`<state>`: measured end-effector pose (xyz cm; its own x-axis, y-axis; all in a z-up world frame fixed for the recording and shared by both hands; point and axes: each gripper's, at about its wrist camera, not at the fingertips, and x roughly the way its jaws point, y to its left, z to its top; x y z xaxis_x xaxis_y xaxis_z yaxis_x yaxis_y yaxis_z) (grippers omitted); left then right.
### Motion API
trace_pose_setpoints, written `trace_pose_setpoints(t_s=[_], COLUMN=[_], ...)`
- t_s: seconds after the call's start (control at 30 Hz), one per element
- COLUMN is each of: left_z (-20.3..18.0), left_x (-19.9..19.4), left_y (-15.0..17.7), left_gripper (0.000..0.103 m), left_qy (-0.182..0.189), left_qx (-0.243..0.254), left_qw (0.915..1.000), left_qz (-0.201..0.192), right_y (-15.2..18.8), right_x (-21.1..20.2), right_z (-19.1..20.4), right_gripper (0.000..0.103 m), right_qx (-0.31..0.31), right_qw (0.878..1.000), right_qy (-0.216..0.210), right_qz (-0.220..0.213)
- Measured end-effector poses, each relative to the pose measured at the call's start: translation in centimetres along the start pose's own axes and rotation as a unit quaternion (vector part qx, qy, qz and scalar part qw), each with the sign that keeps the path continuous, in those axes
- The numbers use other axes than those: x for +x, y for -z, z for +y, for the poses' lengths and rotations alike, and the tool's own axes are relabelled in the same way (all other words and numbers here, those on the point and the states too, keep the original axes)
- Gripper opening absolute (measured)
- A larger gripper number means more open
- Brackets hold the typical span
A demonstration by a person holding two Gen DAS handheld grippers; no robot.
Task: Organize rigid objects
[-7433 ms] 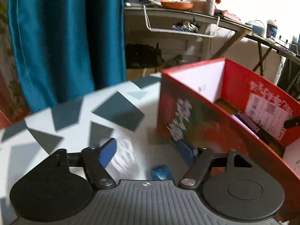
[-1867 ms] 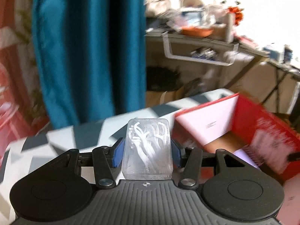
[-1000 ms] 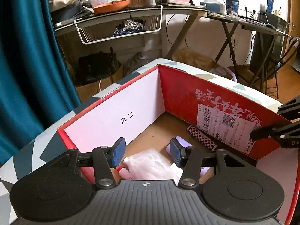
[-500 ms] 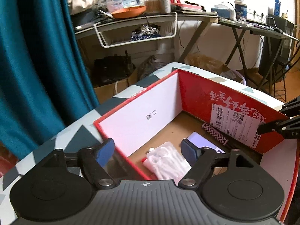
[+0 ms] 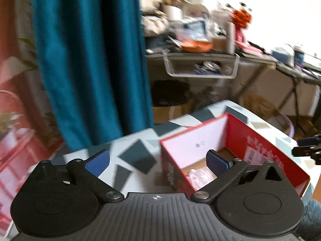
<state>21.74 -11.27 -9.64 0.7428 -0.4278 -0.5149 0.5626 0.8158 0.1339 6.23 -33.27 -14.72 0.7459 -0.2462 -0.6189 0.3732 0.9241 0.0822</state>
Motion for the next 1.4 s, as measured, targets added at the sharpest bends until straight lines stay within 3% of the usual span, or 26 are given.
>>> trace_pose_setpoints(t_s=[0.27,0.47,0.6,0.83,1.4], left_z=[1.4,0.4,-0.4,-0.8,-1.3], left_x=[-10.5,-17.6,-20.2,-23.7,-28.8], left_y=[-2.4,-3.2,-2.6,0.1,2.3], left_gripper=[0.103,0.103,0.103,0.103,0.103], left_qy=[-0.105,-0.152,-0.159,-0.174,-0.244], left_qx=[-0.084,-0.098,-0.115,-0.127,-0.145], left_qw=[0.9894,0.9778,0.9751,0.9719,0.9495], left_qz=[-0.056,-0.106,-0.104,-0.094,-0.133], right_y=[-5.8,-8.6,-8.4,-5.9,-3.1], right_x=[-7.1,-12.5,-15.6,-19.5,-25.0], right_z=[3.8,6.7,8.5,10.6,13.8], right_gripper=[0.102,0.103,0.103,0.103,0.103], right_qx=[-0.040,-0.049,-0.053,-0.031,-0.060], right_qw=[0.995,0.988,0.985,0.984,0.977], right_qy=[-0.030,-0.049,-0.055,-0.066,-0.063], right_qz=[-0.086,-0.137,-0.155,-0.160,-0.193])
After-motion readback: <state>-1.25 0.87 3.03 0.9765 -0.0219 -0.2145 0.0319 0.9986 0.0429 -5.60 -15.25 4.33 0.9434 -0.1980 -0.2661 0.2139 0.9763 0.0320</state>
